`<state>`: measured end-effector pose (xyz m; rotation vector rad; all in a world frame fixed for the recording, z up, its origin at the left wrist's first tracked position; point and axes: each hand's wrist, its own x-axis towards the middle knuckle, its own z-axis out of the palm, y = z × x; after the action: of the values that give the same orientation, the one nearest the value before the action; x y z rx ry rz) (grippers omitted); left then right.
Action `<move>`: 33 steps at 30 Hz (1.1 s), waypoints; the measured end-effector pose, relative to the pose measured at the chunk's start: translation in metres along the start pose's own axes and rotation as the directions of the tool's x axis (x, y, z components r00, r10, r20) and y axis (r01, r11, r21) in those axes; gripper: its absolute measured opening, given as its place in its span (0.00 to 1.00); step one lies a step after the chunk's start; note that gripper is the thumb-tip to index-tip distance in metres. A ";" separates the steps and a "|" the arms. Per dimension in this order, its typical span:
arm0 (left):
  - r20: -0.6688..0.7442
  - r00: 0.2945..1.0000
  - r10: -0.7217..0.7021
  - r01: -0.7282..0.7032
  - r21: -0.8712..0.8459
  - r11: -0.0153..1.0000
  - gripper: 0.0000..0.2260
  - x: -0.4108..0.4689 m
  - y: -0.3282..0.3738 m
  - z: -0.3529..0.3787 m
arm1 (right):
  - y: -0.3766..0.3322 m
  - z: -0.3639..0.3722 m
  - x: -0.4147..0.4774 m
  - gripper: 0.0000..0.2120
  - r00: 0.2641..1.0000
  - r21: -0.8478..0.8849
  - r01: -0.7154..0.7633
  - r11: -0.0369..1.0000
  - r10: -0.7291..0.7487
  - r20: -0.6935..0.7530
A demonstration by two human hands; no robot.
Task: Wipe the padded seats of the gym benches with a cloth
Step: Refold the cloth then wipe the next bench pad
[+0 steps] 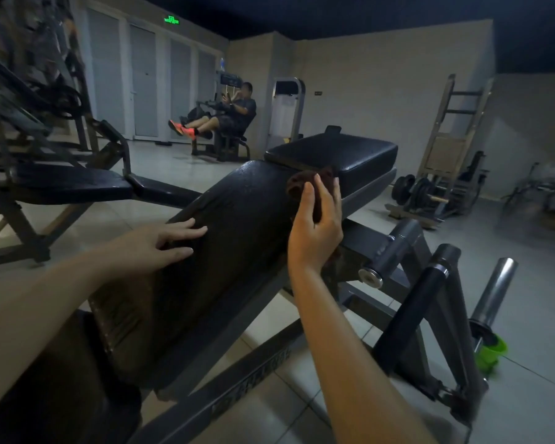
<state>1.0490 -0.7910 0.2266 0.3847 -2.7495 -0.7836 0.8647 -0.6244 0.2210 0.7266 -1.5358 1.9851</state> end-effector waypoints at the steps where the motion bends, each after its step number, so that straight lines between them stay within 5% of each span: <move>1: 0.005 1.000 -0.004 0.004 -0.002 1.000 0.20 0.000 0.000 0.000 | 0.000 0.000 -0.005 0.15 1.000 0.013 -0.015 1.000 0.015 -0.013; 10: 0.012 1.000 -0.025 0.025 -0.006 1.000 0.18 -0.002 0.002 0.001 | -0.001 0.009 -0.085 0.16 0.999 0.037 -0.027 0.999 0.029 -0.046; 14: -0.001 0.999 -0.032 0.032 -0.013 0.999 0.18 -0.005 0.006 0.001 | -0.010 0.004 -0.132 0.18 0.997 0.040 -0.006 0.999 0.003 0.074; 25: -0.025 0.997 -0.074 0.077 0.130 0.989 0.22 -0.015 0.021 0.006 | -0.020 0.011 -0.023 0.22 0.988 -0.046 -0.148 0.988 0.150 0.034; 33: 0.002 0.999 -0.051 0.050 0.121 0.991 0.22 -0.009 0.009 0.003 | -0.020 0.018 -0.098 0.22 0.999 0.008 -0.051 0.999 0.051 -0.003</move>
<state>1.0553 -0.7795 0.2272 0.4784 -2.8106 -0.6321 0.9503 -0.6454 0.1712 0.6937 -1.5597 2.0299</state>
